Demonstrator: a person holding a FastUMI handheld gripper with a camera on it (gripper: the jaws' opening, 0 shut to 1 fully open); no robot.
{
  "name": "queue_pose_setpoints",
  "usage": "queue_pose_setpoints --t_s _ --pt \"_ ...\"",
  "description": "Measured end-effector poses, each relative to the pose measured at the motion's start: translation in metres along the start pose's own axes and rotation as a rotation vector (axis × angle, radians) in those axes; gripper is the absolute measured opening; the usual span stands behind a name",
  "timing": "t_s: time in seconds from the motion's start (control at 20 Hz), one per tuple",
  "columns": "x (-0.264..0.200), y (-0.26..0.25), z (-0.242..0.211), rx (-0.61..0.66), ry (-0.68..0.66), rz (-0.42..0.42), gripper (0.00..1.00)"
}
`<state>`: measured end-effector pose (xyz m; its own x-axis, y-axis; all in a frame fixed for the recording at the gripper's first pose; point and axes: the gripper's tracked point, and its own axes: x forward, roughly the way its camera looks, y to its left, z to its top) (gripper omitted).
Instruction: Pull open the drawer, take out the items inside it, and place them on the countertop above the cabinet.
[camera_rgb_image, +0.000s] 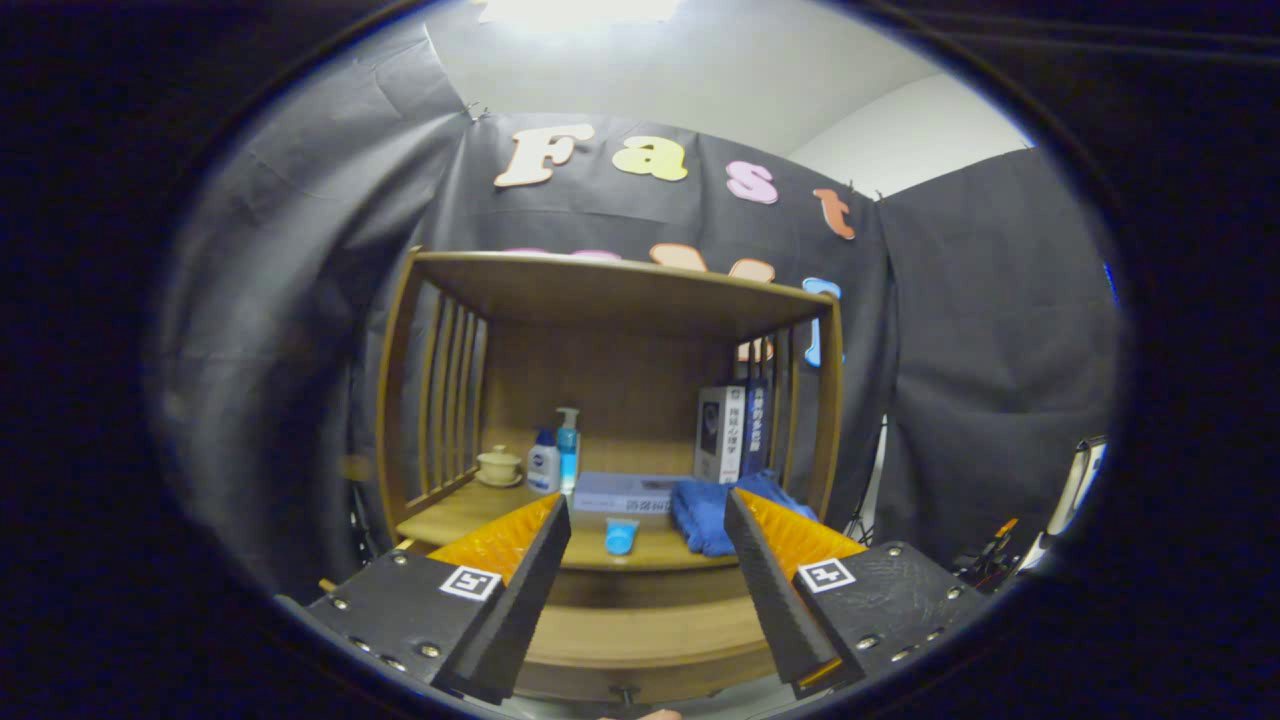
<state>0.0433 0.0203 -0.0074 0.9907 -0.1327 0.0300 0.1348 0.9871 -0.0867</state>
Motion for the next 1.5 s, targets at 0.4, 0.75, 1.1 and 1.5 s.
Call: queue_pose_setpoints --t_s 0.4,0.75,1.1,1.5 --pt "-0.041 -0.007 -0.109 0.106 0.197 0.006 0.93" --pt "-0.042 -0.004 -0.174 0.140 0.336 0.030 0.97" --pt "-0.027 0.009 -0.196 0.158 0.365 0.086 0.97" --pt "-0.022 0.010 -0.198 0.156 0.350 0.098 0.97"
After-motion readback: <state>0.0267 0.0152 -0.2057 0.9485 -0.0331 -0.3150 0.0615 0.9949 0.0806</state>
